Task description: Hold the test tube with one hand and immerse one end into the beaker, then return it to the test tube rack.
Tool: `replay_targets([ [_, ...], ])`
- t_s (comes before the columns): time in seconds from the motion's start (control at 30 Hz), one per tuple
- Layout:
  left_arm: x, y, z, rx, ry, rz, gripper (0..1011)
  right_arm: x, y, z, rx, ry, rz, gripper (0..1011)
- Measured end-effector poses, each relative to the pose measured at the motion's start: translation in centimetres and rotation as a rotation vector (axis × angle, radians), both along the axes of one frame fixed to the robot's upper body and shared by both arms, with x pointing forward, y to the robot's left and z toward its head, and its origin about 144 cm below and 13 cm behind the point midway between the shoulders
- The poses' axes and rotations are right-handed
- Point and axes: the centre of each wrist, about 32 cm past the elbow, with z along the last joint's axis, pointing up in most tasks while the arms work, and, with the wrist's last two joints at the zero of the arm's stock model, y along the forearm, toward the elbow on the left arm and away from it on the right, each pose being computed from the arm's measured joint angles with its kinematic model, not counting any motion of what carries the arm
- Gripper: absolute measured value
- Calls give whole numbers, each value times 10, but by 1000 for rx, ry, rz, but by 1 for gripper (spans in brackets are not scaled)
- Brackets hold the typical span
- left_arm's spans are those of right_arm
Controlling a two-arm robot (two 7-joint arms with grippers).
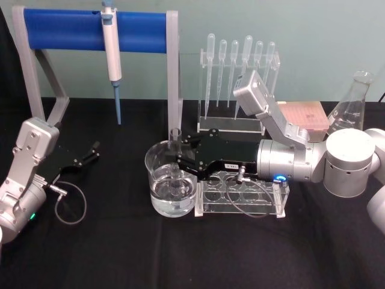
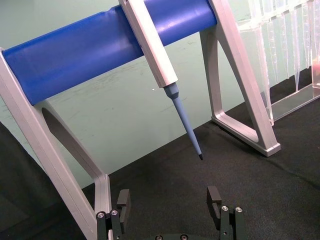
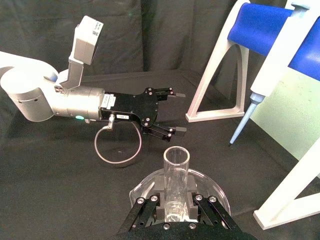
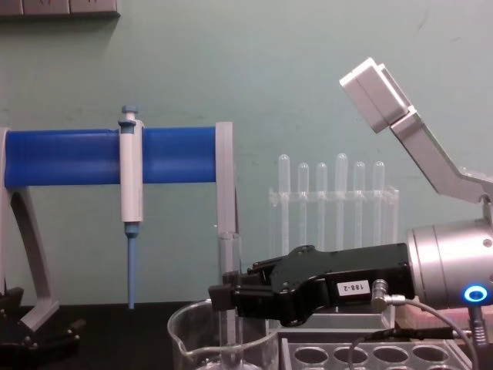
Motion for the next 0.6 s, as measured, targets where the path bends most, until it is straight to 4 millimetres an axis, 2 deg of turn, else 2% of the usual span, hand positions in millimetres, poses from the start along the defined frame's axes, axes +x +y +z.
replay_targets([
  [0.6, 0, 0, 0, 0, 0, 0, 1000, 0, 0, 0, 0, 0, 0, 246],
])
